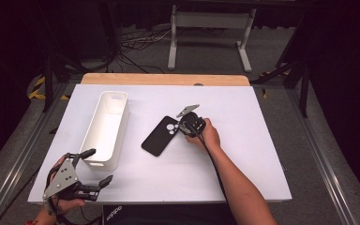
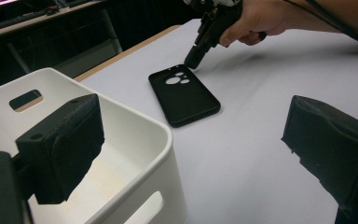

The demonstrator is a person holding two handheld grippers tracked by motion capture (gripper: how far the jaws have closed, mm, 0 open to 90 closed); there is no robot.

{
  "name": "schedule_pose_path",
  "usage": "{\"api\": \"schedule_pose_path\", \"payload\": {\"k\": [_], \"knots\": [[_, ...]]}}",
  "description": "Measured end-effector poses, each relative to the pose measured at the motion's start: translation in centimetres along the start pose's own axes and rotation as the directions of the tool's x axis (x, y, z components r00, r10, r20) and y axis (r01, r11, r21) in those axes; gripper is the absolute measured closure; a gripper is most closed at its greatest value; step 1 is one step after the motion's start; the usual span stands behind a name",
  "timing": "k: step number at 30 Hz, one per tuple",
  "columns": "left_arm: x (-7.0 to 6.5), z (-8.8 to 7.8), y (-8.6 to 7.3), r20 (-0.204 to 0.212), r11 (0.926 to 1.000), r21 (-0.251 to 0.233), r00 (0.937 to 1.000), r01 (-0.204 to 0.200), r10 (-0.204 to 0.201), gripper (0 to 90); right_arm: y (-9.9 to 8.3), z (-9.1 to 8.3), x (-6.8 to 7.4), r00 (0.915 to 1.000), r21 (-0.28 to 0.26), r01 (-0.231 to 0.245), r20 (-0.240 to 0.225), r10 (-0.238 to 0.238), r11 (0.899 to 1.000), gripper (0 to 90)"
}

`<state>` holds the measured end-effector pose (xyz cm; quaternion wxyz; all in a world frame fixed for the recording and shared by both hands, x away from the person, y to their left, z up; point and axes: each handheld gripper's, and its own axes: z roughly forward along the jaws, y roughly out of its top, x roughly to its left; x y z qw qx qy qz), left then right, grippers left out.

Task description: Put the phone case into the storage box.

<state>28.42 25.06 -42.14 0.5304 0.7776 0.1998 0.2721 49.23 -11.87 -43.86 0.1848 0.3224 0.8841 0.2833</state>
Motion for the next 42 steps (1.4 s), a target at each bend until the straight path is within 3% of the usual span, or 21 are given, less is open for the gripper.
{"api": "schedule_pose_path", "payload": {"k": [6, 14, 25, 30, 34, 38, 39, 42], "knots": [[0.0, 0.4, 0.0, 0.013, 0.9999, 0.008, 0.9999, -0.010, 0.010, 5.9, 0.5, 1.1, -1.1, 0.9999, 0.002, -0.016, -0.003, 0.016, 1.000, 90.0], [-0.1, 0.7, 0.0, 0.022, 0.9999, 0.012, 0.9997, 0.002, -0.003, 5.9, 0.9, 1.6, -1.0, 0.9998, -0.013, -0.014, -0.015, 0.014, 1.000, 90.0], [0.0, 0.4, 0.0, 0.019, 0.9999, 0.006, 0.9998, -0.012, 0.012, 5.9, 1.7, 1.6, -0.7, 0.9995, -0.032, -0.020, -0.025, 0.019, 0.999, 87.8], [0.1, 0.3, -0.1, 0.015, 0.9999, 0.011, 0.9999, -0.009, 0.008, 5.9, 2.0, 1.2, -1.0, 0.9982, -0.054, -0.045, -0.043, 0.043, 0.998, 79.6], [0.0, 0.2, -0.2, 0.010, 0.9998, 0.017, 0.9999, -0.012, 0.012, 5.9, 2.6, 1.0, -1.2, 0.9942, -0.067, -0.079, -0.079, 0.073, 0.995, 61.5], [0.0, 0.0, -0.2, 0.009, 0.9998, 0.015, 0.9999, -0.009, 0.009, 5.9, 2.9, 1.1, -1.2, 0.9911, -0.063, -0.108, -0.085, 0.102, 0.992, 43.0], [-0.1, 0.0, -0.3, 0.013, 0.9999, 0.010, 0.9999, 0.007, -0.007, 5.9, 3.0, 1.2, -1.1, 0.9907, -0.056, -0.113, -0.083, 0.108, 0.992, 37.6], [0.0, -0.1, -0.3, 0.007, 0.9999, 0.012, 1.0000, 0.004, -0.004, 5.8, 3.1, 1.3, -1.0, 0.9908, -0.060, -0.125, -0.060, 0.122, 0.990, 25.7]]}}
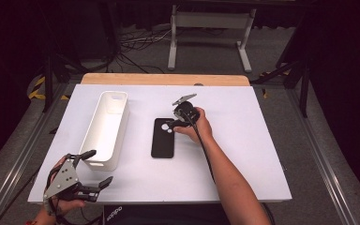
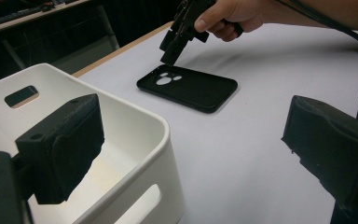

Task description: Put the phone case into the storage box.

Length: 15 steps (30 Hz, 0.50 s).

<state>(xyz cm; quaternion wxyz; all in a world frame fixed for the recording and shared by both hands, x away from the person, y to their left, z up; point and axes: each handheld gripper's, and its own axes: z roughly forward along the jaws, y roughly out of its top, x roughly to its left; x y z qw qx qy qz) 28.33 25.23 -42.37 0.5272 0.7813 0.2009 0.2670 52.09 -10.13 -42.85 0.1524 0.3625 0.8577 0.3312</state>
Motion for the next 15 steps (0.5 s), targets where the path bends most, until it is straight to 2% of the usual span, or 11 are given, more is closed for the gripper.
{"api": "schedule_pose_path", "payload": {"k": [3, 7, 10, 12, 13, 15], "knots": [[0.0, 0.0, -0.1, -0.006, 1.0000, -0.003, 1.0000, -0.002, 0.002, 5.7, 0.1, 0.2, -0.1, 0.9997, -0.001, -0.022, 0.009, 0.022, 1.000, 17.6], [0.1, -0.1, -0.1, -0.006, 1.0000, 0.001, 1.0000, 0.000, 0.000, 5.7, 0.3, 0.4, -0.3, 0.9991, 0.002, -0.041, 0.002, 0.041, 0.999, 16.5], [0.1, -0.1, -0.1, -0.005, 1.0000, 0.000, 1.0000, 0.004, -0.004, 5.7, 0.4, 0.7, -0.4, 0.9987, 0.000, -0.051, 0.006, 0.051, 0.999, 20.8], [0.2, -0.2, -0.1, -0.011, 1.0000, 0.002, 0.9999, -0.010, 0.010, 5.7, 0.4, 1.0, -0.4, 0.9980, 0.014, -0.064, 0.005, 0.063, 0.998, 25.8], [0.2, -0.2, -0.1, -0.010, 1.0000, 0.001, 0.9999, -0.009, 0.009, 5.7, 0.4, 1.1, -0.5, 0.9974, 0.024, -0.071, 0.016, 0.070, 0.997, 27.1], [0.2, -0.2, -0.1, -0.006, 1.0000, -0.001, 1.0000, 0.001, -0.001, 5.7, 0.4, 1.3, -0.7, 0.9965, 0.033, -0.083, 0.006, 0.083, 0.996, 30.2]]}}
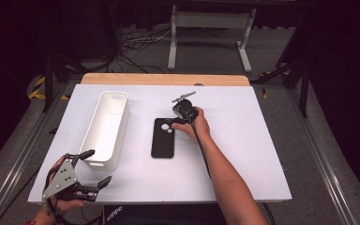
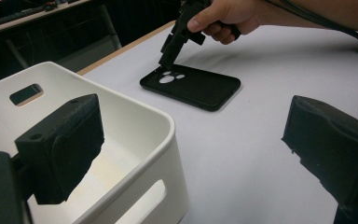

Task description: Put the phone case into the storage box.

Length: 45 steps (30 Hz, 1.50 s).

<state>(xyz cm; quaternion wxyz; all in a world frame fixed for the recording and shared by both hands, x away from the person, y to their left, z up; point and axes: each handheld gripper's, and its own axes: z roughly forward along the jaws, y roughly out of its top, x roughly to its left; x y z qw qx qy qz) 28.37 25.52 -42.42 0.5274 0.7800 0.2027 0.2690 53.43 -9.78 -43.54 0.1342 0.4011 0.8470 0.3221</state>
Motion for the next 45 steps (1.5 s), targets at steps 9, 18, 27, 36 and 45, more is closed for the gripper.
{"api": "schedule_pose_path", "payload": {"k": [9, 18, 27, 36, 45], "knots": [[0.1, -0.1, 0.0, 0.005, 1.0000, -0.002, 1.0000, 0.001, -0.001, 5.6, 0.0, 0.8, 0.1, 0.9999, 0.070, -0.001, -0.012, 0.002, 0.998, 47.9], [0.0, 0.0, -0.1, 0.013, 1.0000, 0.002, 0.9999, 0.009, -0.009, 5.6, 0.0, 0.9, 0.2, 0.9998, 0.066, 0.016, -0.016, -0.015, 0.998, 77.9], [0.0, 0.0, -0.1, 0.016, 1.0000, 0.008, 0.9999, 0.005, -0.005, 5.6, -0.2, 0.9, 0.6, 0.9996, 0.048, 0.017, 0.022, -0.018, 0.999, 79.8], [0.1, -0.1, 0.0, 0.012, 1.0000, 0.004, 0.9999, 0.006, -0.006, 5.7, -0.6, -0.1, 1.1, 0.9993, -0.015, 0.015, 0.034, -0.015, 1.000, 89.2], [0.0, 0.0, 0.0, 0.017, 1.0000, 0.006, 0.9999, 0.002, -0.003, 5.7, -0.5, -0.9, 1.5, 0.9994, -0.037, 0.019, 0.030, -0.018, 0.999, 86.6]]}}
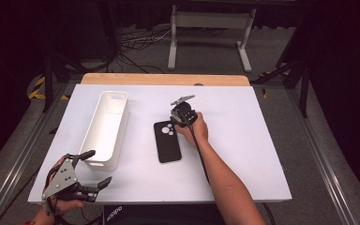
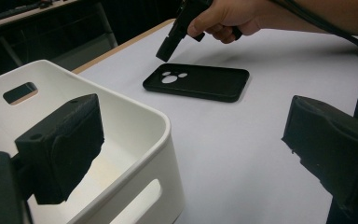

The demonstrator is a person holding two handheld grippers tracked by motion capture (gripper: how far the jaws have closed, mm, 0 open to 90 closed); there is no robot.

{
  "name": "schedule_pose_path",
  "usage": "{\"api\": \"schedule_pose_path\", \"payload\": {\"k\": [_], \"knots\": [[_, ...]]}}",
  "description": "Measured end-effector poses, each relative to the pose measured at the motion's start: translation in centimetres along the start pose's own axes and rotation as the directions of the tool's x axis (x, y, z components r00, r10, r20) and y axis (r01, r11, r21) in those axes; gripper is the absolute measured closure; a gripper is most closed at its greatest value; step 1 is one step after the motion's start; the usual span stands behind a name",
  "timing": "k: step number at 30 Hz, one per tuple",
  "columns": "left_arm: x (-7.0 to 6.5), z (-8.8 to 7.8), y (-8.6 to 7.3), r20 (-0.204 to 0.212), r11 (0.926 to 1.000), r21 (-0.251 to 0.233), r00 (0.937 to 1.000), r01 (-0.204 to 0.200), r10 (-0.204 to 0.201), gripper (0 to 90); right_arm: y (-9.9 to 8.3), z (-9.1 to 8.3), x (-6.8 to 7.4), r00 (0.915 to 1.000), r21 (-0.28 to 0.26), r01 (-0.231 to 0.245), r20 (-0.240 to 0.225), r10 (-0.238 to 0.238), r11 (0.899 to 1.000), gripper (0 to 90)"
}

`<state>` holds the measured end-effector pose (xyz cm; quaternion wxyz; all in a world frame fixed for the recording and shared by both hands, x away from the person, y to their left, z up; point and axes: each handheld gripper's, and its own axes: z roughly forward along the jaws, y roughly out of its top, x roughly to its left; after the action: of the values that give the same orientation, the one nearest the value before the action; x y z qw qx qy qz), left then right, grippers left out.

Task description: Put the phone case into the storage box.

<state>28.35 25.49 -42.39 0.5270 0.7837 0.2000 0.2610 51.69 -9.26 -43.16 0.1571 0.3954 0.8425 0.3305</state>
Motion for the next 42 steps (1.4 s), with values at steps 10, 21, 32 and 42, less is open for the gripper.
{"api": "schedule_pose_path", "payload": {"k": [10, 21, 32, 42], "knots": [[0.0, 0.0, 0.1, 0.006, 1.0000, 0.001, 1.0000, 0.000, 0.000, 5.6, 0.1, 0.2, -0.2, 0.9993, 0.106, -0.038, -0.004, 0.038, 0.994, 71.2], [0.0, 0.0, 0.0, 0.011, 1.0000, 0.003, 0.9999, 0.001, -0.001, 5.5, 0.4, 0.8, 0.5, 0.9996, 0.132, -0.030, 0.003, 0.030, 0.991, 70.3], [-0.1, 0.1, 0.0, 0.013, 1.0000, 0.010, 0.9999, -0.001, 0.001, 5.5, 0.1, 1.2, 0.8, 0.9970, 0.099, -0.063, 0.052, 0.058, 0.993, 85.6], [0.0, 0.2, 0.1, 0.010, 0.9999, 0.007, 0.9999, 0.011, -0.011, 5.6, 0.1, 0.1, 1.4, 0.9958, 0.024, -0.047, 0.080, 0.045, 0.999, 87.5]]}}
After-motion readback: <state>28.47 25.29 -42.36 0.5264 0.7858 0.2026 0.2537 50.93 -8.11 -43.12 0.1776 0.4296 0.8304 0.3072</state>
